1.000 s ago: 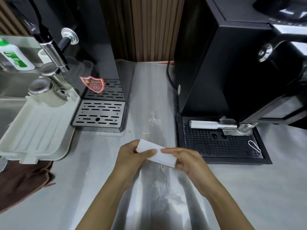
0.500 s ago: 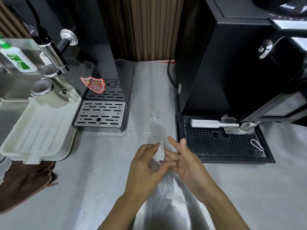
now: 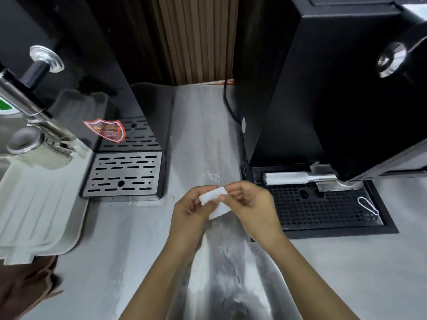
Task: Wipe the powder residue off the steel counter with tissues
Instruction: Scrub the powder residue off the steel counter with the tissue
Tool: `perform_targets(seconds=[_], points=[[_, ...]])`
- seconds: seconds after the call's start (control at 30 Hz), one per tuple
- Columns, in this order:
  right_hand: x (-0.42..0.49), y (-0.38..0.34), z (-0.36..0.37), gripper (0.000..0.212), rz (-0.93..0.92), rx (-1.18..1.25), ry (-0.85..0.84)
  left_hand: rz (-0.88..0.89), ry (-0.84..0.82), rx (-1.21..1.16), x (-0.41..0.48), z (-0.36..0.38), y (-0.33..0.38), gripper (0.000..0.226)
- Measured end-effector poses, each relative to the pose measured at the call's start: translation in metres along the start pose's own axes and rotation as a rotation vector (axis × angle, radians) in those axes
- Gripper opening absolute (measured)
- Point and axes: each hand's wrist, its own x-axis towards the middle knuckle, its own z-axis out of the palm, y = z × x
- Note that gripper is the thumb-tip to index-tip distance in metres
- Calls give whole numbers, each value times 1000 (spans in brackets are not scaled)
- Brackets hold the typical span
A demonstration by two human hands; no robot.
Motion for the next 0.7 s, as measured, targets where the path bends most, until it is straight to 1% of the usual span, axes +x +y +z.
perform_targets(seconds=[0.07, 0.1, 0.13, 0.17, 0.2, 0.23, 0.27, 0.33, 0.37, 0.43, 0.53, 0.6, 0.63, 0.7], points=[[5, 6, -1, 10, -38, -30, 54, -3, -51, 83, 6, -1, 0, 12], [7, 10, -3, 5, -90, -104, 74, 3, -71, 121, 13, -1, 2, 9], [8, 16, -6, 3, -181, -229, 99, 29, -69, 166, 24, -2, 3, 7], [10, 23, -9, 11, -288, -390, 123, 95, -38, 261, 40, -3, 5, 6], [12, 32, -12, 17, -384, -528, 125, 203, 12, 416, 58, -4, 8, 5], [14, 39, -14, 21, -443, -617, 103, 335, 71, 596, 78, -5, 12, 5], [17, 46, -16, 22, -468, -661, 58, 454, 133, 726, 99, -5, 15, 7], [23, 53, -16, 27, -450, -697, -70, 582, 203, 834, 138, -7, 18, 15], [26, 55, -16, 31, -434, -724, -131, 615, 217, 855, 154, -7, 19, 20], [32, 55, -15, 37, -434, -808, -191, 627, 195, 929, 179, -7, 15, 26], [40, 54, -16, 37, -449, -820, -191, 557, 113, 1087, 199, -9, -5, 27], [41, 54, -16, 35, -453, -796, -178, 539, 84, 1129, 187, -11, -16, 30], [42, 56, -16, 34, -455, -796, -175, 558, 61, 1134, 174, -12, -21, 33], [42, 58, -15, 34, -466, -798, -164, 640, 8, 1130, 138, -18, -31, 32]])
